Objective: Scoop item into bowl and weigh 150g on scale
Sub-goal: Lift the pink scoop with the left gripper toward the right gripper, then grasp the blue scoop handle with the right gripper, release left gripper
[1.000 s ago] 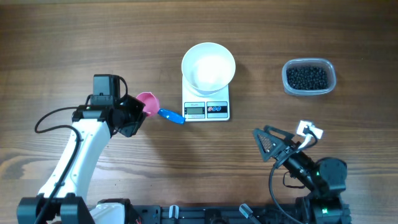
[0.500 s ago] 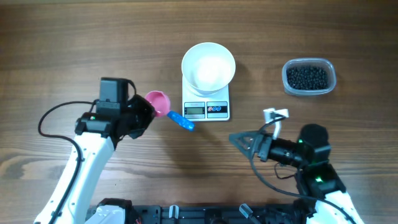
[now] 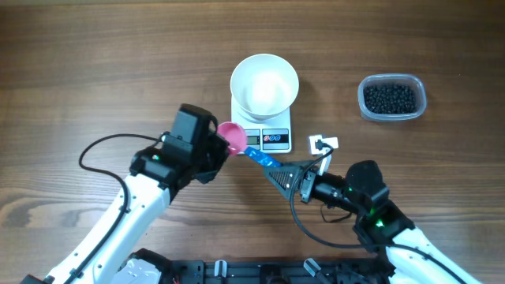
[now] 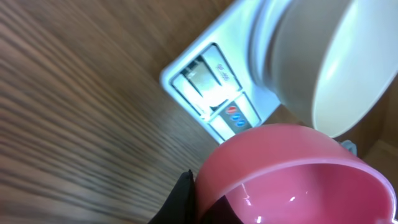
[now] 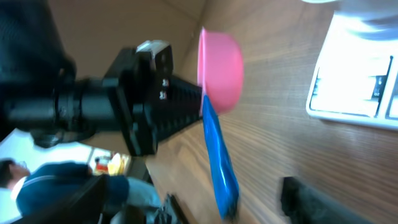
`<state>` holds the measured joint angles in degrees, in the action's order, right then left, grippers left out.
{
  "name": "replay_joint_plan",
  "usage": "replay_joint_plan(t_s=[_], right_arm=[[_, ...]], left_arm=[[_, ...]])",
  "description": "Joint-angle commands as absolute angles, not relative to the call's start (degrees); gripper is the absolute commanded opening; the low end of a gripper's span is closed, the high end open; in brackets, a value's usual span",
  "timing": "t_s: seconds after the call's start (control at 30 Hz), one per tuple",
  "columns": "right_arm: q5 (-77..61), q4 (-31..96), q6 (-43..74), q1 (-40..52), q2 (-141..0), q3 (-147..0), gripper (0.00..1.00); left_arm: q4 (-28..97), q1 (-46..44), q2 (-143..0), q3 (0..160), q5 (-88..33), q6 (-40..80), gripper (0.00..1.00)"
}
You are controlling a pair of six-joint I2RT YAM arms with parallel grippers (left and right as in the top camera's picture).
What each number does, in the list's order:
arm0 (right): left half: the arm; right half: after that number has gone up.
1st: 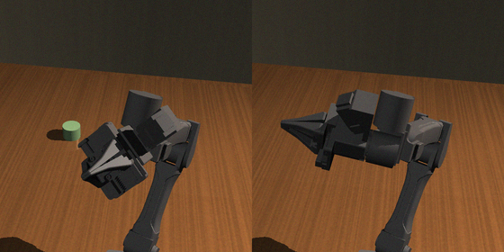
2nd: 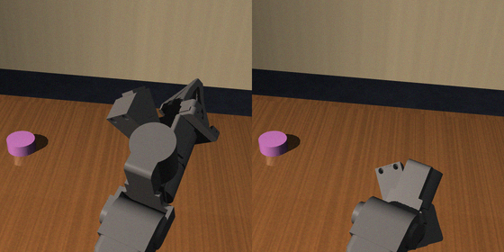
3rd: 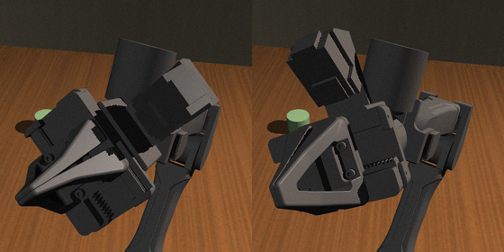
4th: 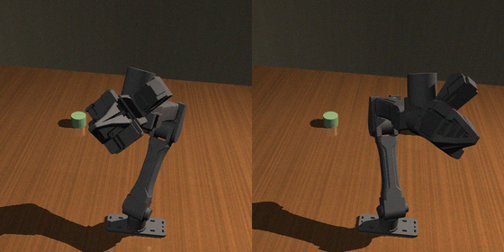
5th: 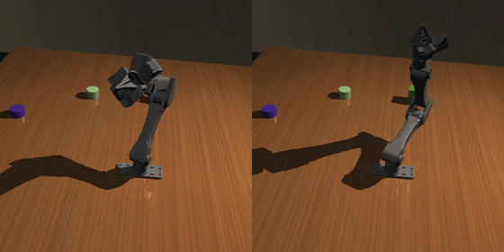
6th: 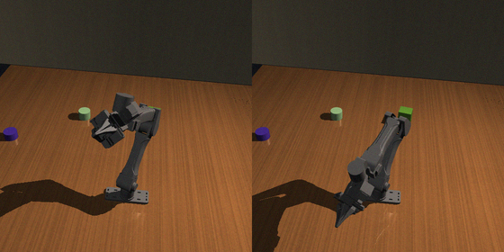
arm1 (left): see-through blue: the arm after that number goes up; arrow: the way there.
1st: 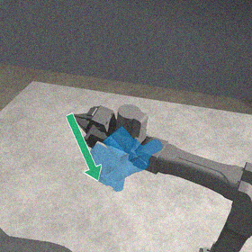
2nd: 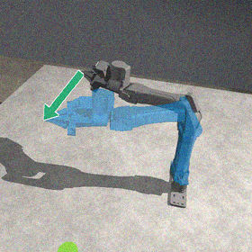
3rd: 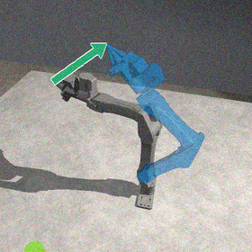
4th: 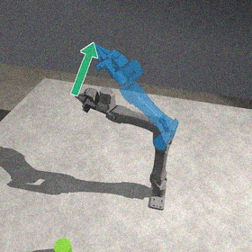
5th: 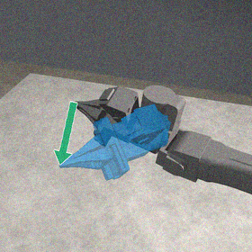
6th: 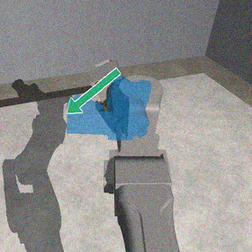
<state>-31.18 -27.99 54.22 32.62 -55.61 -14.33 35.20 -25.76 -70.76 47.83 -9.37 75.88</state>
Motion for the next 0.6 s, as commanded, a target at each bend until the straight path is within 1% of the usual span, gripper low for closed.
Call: replay_joint_plan(t_s=[0.0,0.2,0.47,0.57], right_arm=[[-28.8,-32.6,54.3,33.6,-59.9,-15.4,0.68],[-29.9,-39.7,60.5,33.7,-64.0,-15.4,0.56],[-30.1,-39.9,60.7,33.7,-64.1,-15.4,0.33],[-30.1,-39.9,60.7,33.7,-64.1,-15.4,0.27]], left_arm=[[33.5,-29.5,-70.0,47.6,-5.6,80.7,0.04],[33.5,-33.1,-70.0,47.6,-3.0,85.6,0.04],[33.7,-33.9,-70.0,47.6,-2.9,86.7,0.04],[34.0,-33.9,-70.0,47.6,-3.1,86.6,0.04]])
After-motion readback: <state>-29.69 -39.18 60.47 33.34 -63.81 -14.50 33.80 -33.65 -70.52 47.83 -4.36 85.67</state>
